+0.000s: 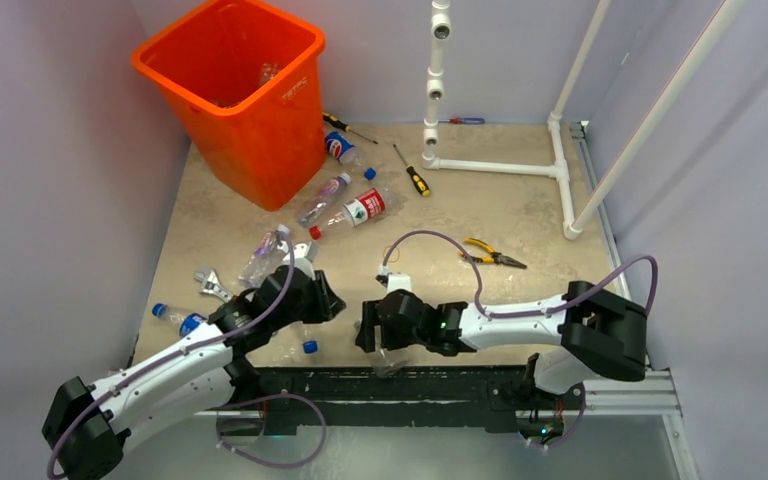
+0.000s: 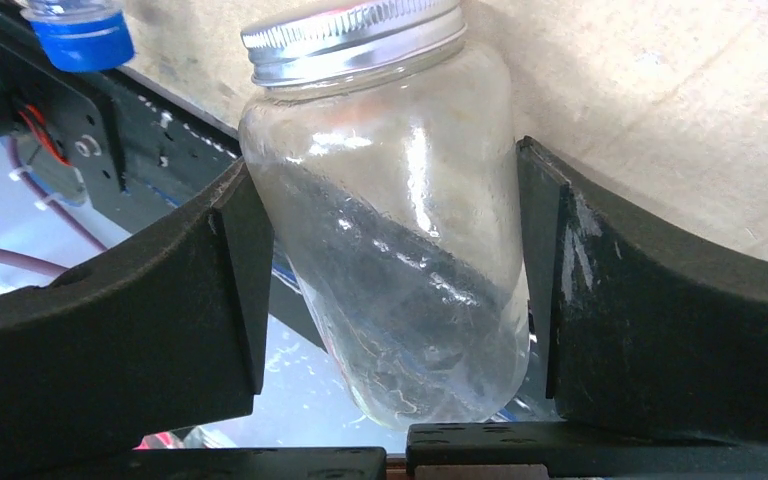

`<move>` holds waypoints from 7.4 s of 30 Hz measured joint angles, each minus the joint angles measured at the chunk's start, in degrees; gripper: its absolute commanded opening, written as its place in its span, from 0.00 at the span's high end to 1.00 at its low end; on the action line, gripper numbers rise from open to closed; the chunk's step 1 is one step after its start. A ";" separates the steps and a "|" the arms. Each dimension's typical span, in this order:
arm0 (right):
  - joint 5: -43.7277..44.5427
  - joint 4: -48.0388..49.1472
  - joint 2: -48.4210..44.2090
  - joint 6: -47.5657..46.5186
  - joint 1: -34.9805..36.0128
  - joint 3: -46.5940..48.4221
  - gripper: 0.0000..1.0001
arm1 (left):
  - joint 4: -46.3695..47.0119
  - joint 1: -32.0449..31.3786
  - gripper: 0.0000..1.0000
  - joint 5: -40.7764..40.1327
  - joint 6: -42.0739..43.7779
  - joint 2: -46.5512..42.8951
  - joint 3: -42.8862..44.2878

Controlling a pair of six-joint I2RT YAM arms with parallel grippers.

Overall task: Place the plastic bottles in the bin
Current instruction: Pick up the plastic bottle from the corner of the board, then place the plastic bottle in the trash bin, then pick up the plastic bottle at the center of the board.

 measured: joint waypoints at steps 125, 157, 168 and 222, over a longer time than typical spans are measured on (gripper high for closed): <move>12.63 25.51 -46.05 -47.82 1.07 -13.44 0.01 | 24.44 1.31 1.00 11.78 27.47 11.85 25.79; 3.93 21.64 -50.69 -43.93 1.07 -13.20 0.01 | 41.46 26.29 1.00 -37.22 62.90 56.98 80.61; 4.17 20.39 -51.01 -43.76 1.07 -13.81 0.01 | 35.36 26.27 0.08 -37.66 57.94 59.32 84.80; 6.91 14.53 -20.31 -24.87 -4.61 -8.11 0.02 | -7.06 20.26 0.17 -9.84 -2.62 17.42 7.30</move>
